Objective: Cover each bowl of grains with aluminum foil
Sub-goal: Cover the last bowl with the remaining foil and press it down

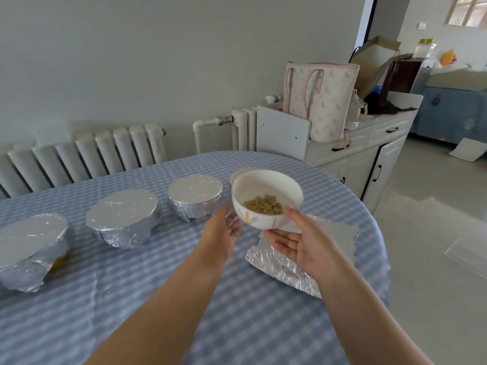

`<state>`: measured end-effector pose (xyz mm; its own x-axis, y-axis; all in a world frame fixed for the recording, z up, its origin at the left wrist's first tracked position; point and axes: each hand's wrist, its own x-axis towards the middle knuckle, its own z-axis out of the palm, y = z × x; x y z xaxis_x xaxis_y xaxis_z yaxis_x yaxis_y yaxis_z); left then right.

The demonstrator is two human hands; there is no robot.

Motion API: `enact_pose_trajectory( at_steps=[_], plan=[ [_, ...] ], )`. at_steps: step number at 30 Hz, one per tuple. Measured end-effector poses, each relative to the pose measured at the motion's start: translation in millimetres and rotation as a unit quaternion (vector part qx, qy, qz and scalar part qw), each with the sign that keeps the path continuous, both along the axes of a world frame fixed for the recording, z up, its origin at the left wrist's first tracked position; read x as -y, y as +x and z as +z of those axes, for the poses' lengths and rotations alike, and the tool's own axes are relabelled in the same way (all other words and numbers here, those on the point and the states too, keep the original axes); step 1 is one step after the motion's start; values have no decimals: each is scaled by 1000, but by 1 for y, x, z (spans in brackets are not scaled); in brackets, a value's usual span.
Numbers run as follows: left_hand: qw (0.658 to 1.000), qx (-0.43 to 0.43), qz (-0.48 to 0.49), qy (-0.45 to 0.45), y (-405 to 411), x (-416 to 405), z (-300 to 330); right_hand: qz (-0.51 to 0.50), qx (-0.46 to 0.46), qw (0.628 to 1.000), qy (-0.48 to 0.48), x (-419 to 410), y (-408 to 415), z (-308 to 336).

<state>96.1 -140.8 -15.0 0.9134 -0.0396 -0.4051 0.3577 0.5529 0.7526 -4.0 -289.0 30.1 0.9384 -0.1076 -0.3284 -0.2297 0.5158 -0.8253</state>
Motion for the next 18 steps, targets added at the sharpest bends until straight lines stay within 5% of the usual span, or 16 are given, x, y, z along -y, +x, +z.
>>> enact_pose_trajectory(
  at_steps=[5,14,18],
  plan=[
    [994,78,-74,-2,-58,-55,22,62,-38,997,-29,-43,-20,-11],
    [973,66,-66,211,-107,-124,19,162,-22,985,-53,-100,-62,-24],
    [967,74,-46,241,-125,-142,15,209,-21,955,-208,-108,-80,-23]
  ],
)
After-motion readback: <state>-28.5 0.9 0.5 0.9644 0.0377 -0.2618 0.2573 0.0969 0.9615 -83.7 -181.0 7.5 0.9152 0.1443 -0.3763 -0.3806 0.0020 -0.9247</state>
